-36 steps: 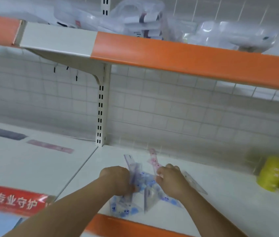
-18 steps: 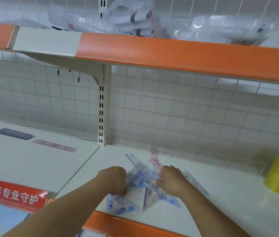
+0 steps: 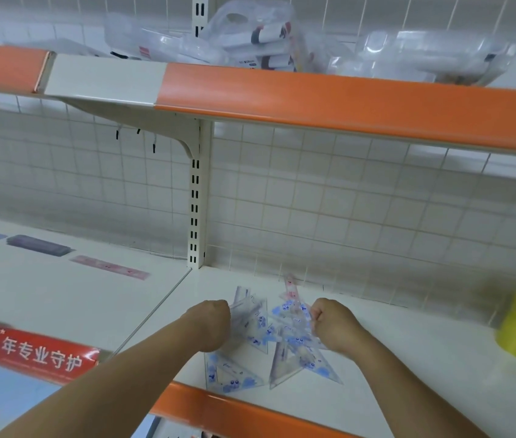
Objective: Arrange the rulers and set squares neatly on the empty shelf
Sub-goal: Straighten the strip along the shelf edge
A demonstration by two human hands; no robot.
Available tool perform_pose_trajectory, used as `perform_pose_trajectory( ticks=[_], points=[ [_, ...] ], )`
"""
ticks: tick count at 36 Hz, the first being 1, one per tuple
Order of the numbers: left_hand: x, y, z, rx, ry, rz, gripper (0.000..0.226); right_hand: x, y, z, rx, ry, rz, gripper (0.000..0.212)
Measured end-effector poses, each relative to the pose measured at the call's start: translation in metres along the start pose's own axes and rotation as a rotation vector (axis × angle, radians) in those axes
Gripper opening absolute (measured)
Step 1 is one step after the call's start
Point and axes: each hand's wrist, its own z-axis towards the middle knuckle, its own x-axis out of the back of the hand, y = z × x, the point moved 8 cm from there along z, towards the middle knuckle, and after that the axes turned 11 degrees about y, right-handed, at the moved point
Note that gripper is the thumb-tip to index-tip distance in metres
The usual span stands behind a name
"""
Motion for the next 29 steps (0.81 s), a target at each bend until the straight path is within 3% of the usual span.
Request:
perform_pose_trajectory(
  ticks=[7, 11, 15, 26, 29],
  points=[
    [0.001, 0.002, 0.002, -0.005, 0.043, 0.028, 0.033, 0.006, 0.004, -0.009, 0.011, -0.008, -0.054, 0.041],
    [0.002, 0.006, 0.001, -0.034, 0.071, 0.07, 0.036, 0.007, 0.01, -0.007, -0.012, 0.041, -0.118, 0.014],
    [0.003, 0.011, -0.004, -0.055, 0.083, 0.098, 0.034, 0.008, 0.013, -0.011, -0.014, 0.042, -0.097, 0.034],
    [0.009, 0.001, -0.009, -0.037, 0.19, 0.281, 0.03, 0.015, 0.014, -0.019, 0.005, 0.037, -0.104, 0.024],
    [0.012, -0.002, -0.013, -0.025, 0.181, 0.242, 0.029, 0.019, 0.017, -0.021, 0.003, 0.052, -0.095, 0.038]
  ],
)
